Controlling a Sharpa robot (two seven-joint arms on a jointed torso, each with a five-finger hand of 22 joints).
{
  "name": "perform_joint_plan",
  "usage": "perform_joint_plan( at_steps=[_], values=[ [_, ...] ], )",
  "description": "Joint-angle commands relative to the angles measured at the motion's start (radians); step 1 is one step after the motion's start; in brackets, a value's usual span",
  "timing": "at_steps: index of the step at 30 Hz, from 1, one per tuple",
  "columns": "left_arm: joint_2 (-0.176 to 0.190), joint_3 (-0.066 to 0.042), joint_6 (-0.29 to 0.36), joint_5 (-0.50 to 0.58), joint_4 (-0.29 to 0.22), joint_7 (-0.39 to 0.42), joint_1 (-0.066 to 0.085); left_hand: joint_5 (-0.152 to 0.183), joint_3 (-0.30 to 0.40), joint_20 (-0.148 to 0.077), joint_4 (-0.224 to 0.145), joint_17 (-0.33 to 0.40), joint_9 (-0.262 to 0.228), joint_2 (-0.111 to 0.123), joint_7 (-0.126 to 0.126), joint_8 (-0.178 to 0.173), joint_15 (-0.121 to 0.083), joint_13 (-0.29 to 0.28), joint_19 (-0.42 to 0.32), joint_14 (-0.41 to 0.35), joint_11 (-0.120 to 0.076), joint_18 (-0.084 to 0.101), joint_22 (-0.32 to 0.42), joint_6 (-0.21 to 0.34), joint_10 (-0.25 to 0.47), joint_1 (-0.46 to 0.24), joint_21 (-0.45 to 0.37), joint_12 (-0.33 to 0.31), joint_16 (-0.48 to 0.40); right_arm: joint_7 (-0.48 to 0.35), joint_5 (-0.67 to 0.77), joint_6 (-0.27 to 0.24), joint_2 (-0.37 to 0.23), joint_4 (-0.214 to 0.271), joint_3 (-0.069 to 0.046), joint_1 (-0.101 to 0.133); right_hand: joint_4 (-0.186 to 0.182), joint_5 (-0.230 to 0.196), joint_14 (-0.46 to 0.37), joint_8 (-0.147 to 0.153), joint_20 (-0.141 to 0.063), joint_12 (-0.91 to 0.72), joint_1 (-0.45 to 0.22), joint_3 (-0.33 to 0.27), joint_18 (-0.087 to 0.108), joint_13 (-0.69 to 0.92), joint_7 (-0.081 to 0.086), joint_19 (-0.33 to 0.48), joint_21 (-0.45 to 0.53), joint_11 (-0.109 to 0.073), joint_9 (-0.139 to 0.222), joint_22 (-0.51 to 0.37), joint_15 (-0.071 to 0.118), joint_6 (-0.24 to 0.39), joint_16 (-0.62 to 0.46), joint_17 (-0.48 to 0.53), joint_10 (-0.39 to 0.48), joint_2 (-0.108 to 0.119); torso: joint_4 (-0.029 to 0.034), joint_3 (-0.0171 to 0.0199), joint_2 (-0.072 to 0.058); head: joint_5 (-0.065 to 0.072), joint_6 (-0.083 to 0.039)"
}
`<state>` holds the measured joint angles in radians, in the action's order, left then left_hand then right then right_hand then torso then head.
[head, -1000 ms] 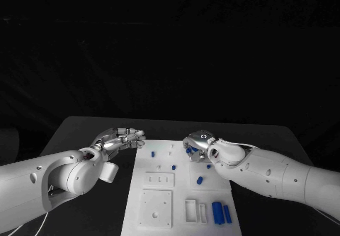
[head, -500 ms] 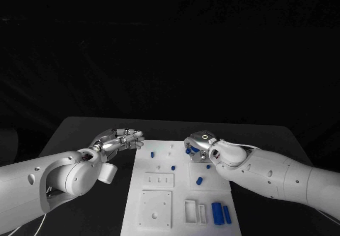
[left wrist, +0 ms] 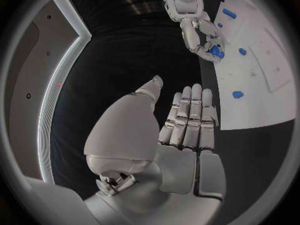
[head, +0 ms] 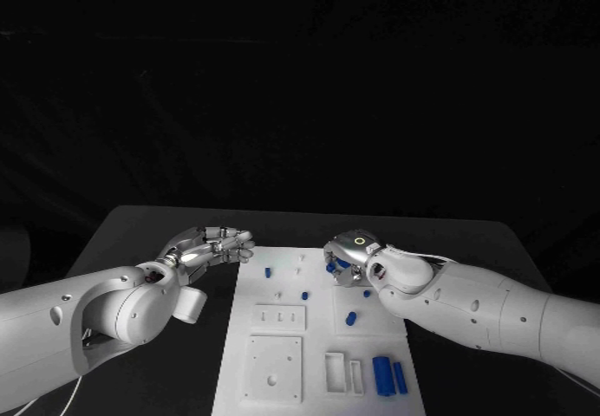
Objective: Assemble the parts on the task board
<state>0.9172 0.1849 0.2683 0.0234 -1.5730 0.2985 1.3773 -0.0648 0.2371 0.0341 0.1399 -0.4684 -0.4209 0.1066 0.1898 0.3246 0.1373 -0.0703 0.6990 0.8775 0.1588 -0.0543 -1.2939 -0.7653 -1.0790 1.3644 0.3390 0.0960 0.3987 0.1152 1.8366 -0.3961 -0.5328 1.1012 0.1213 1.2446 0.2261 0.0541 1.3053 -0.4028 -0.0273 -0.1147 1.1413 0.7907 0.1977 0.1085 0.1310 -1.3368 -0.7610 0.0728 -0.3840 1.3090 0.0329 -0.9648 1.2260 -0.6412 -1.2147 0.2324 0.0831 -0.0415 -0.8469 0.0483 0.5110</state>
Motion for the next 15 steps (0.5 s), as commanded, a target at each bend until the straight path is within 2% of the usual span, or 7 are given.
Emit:
perform_joint_plan(
  at_steps=[1,11,15],
  values=[
    [-0.002,0.0,-0.016,-0.005,-0.001,0.002,0.001,0.005,0.0,0.007,0.007,-0.001,0.001,0.003,0.002,-0.004,0.005,0.001,0.0,0.006,0.001,-0.011,-0.001,-0.008,-0.007,0.002,-0.007,-0.006,-0.005,-0.004,-0.007,0.06,0.001,0.0,0.008,-0.012,-0.007,-0.005,-0.003,-0.009,-0.028,-0.007,0.001,0.002,0.064,0.005,-0.004,-0.024,-0.008,-0.004,-0.005,0.024,0.011,-0.014,0.007,0.002,-0.056,-0.015,0.001,-0.0009,0.0,0.0,0.001],
    [-0.003,0.0,-0.017,-0.005,-0.002,0.001,0.001,0.004,-0.001,0.007,0.007,-0.002,0.002,0.003,0.002,-0.005,0.005,0.001,0.0,0.006,0.0,-0.011,-0.002,-0.008,-0.008,0.007,-0.007,-0.008,-0.006,0.006,-0.013,0.054,0.007,0.003,0.008,-0.012,-0.008,-0.005,-0.003,-0.018,-0.029,-0.011,-0.006,0.007,0.064,0.022,-0.013,-0.021,-0.031,-0.013,-0.015,0.025,0.02,-0.032,0.012,0.007,-0.075,-0.022,0.0003,-0.0008,-0.001,-0.002,0.0],
    [-0.003,0.0,-0.016,-0.005,-0.001,0.001,0.001,0.004,-0.001,0.007,0.007,-0.002,0.002,0.003,0.002,-0.005,0.005,0.001,0.0,0.006,0.0,-0.011,-0.002,-0.009,-0.009,0.009,-0.007,-0.008,-0.007,0.016,-0.031,0.038,0.008,0.01,0.008,-0.012,-0.011,-0.005,-0.005,-0.026,-0.029,-0.017,-0.002,0.022,0.064,0.033,-0.02,-0.021,-0.047,-0.021,-0.022,0.025,0.029,-0.05,0.015,0.008,-0.092,-0.043,0.0005,-0.0013,-0.001,-0.002,0.0]
  ],
)
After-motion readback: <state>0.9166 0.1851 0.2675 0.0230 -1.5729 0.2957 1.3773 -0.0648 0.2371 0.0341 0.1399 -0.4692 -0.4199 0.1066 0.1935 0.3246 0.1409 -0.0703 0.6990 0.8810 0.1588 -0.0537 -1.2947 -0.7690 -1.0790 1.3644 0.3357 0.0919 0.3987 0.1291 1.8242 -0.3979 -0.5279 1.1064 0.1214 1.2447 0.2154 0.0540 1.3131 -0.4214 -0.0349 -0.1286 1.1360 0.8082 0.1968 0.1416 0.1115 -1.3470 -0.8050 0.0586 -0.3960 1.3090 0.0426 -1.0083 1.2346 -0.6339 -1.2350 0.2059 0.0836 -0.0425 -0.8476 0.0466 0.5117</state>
